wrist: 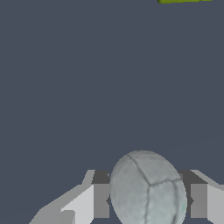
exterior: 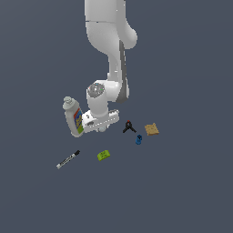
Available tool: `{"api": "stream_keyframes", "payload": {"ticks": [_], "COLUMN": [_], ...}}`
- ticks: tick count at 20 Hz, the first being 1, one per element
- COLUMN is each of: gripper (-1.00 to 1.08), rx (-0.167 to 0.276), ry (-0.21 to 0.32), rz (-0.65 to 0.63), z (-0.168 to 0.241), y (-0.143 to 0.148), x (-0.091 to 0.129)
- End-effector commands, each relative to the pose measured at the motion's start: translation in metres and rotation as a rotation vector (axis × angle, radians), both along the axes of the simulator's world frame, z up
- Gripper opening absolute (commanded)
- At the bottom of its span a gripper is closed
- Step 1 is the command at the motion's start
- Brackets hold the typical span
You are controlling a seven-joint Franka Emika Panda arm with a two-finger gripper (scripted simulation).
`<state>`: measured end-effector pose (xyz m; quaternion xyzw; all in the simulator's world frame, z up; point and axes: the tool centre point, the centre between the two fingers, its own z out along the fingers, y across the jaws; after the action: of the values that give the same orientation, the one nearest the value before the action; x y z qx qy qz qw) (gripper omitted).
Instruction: Pick up a designated object from a clutter of objects.
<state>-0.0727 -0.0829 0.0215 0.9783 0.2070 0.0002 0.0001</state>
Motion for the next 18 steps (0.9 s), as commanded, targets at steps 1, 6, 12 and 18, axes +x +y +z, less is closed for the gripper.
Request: {"api": "stream_keyframes", "payload": {"ticks": [1, 6, 12, 18], "gripper": [-1.00, -1.00, -1.00, -1.00], "rx": [0.000, 0.000, 0.000, 0.000], "ry": [0.001, 0.001, -0.001, -0.001], "rz": [0.001, 0.001, 0.000, 0.000], "z": [-0.001, -0.001, 0.006, 0.029], "y": [0.000, 0.000, 0.003, 0.013], "x": [0.000, 0.000, 0.003, 0.012]}}
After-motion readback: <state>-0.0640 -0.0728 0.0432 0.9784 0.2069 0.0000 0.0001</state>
